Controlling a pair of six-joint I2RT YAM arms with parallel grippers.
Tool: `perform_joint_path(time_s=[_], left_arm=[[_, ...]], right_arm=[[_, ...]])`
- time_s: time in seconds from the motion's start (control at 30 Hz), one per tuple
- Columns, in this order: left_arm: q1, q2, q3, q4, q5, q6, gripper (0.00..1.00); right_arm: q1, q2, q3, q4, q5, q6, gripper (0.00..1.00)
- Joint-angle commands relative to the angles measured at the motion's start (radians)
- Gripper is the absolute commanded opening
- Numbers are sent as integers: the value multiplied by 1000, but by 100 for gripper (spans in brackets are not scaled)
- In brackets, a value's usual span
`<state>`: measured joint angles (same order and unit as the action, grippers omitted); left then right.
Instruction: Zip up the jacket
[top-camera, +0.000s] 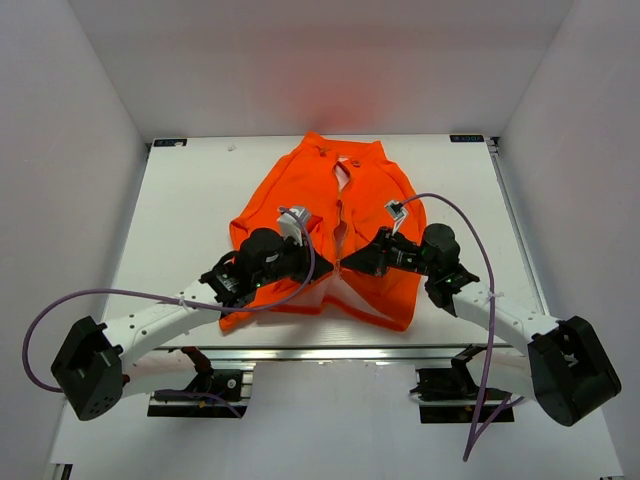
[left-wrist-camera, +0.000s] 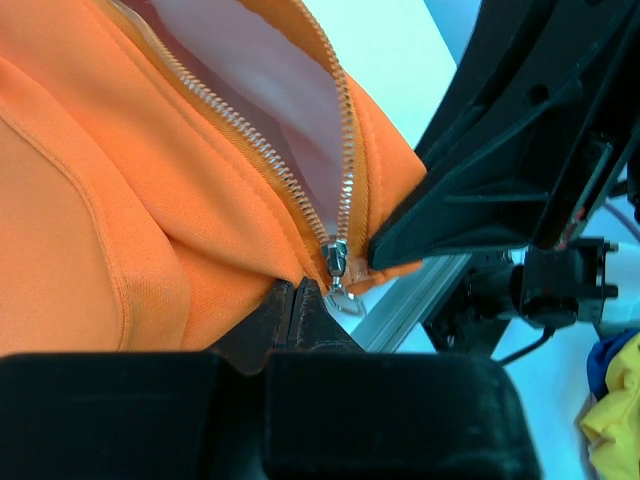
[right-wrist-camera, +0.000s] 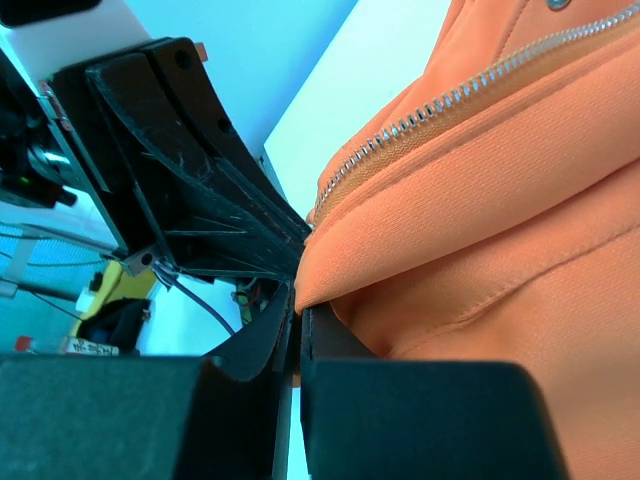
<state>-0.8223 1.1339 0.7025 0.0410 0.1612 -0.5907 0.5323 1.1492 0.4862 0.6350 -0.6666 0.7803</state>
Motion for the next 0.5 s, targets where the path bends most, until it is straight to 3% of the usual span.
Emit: perform_joint_path(time_s=[0.0,0.23,0.47], left_arm=[[-17,-54,37,-36,127,15,0],[-18,-66,37,-131,207,45,0],[-17,-19,43,-159,268,51,0]], right_arm=[[-5,-26,31,26,7,-65,0],[-29,-49,49,-84,71,-125,0],[-32,-42,43,-28,50,-95,0]])
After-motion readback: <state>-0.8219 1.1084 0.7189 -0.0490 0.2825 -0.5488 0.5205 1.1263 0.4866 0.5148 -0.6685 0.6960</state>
